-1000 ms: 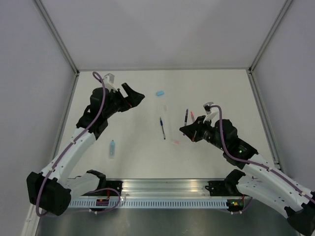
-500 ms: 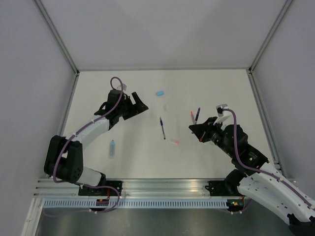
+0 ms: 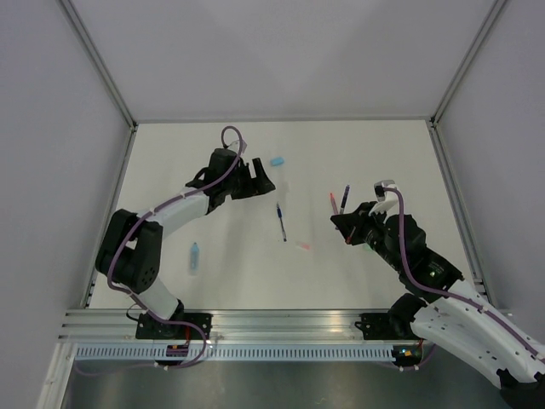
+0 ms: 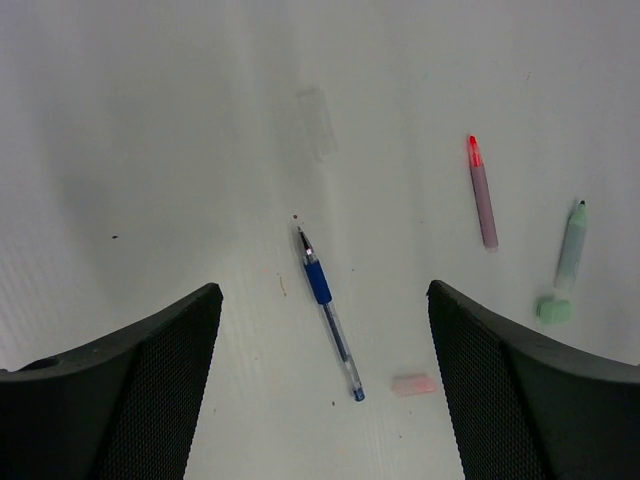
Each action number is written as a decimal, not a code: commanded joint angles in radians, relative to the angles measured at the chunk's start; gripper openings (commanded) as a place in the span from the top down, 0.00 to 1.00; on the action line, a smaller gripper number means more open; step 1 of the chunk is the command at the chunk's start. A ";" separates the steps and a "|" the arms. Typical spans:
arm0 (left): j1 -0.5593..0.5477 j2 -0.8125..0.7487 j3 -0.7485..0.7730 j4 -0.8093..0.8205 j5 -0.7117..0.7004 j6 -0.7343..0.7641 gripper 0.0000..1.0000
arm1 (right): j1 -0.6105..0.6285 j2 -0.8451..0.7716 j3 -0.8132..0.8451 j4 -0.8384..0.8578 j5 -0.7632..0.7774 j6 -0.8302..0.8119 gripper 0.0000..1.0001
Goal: Insert the pens into the pen caps
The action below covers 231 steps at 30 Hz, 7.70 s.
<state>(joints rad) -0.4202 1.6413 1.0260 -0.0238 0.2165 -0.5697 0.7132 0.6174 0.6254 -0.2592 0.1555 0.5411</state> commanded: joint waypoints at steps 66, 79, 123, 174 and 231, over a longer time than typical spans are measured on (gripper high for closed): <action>-0.203 0.736 0.927 -0.626 -0.434 0.116 0.43 | -0.001 -0.079 0.000 0.066 -0.122 -0.013 1.00; -0.212 0.736 0.953 -0.719 -0.552 0.122 0.51 | -0.001 -0.082 0.000 0.064 -0.108 -0.013 1.00; -0.192 0.839 1.053 -0.794 -0.393 0.212 0.82 | -0.003 -0.091 -0.003 0.066 -0.088 -0.010 1.00; -0.175 -0.501 -0.141 0.364 0.279 -0.188 0.98 | 0.166 0.341 -0.079 0.632 -0.375 0.036 1.00; -0.175 -0.706 -0.267 0.343 0.169 -0.125 0.98 | 0.275 0.424 -0.049 0.715 -0.293 0.071 1.00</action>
<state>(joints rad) -0.5957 0.9524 0.7124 0.3199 0.4198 -0.7345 0.9806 1.0317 0.5465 0.3985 -0.1482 0.6041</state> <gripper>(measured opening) 0.193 0.040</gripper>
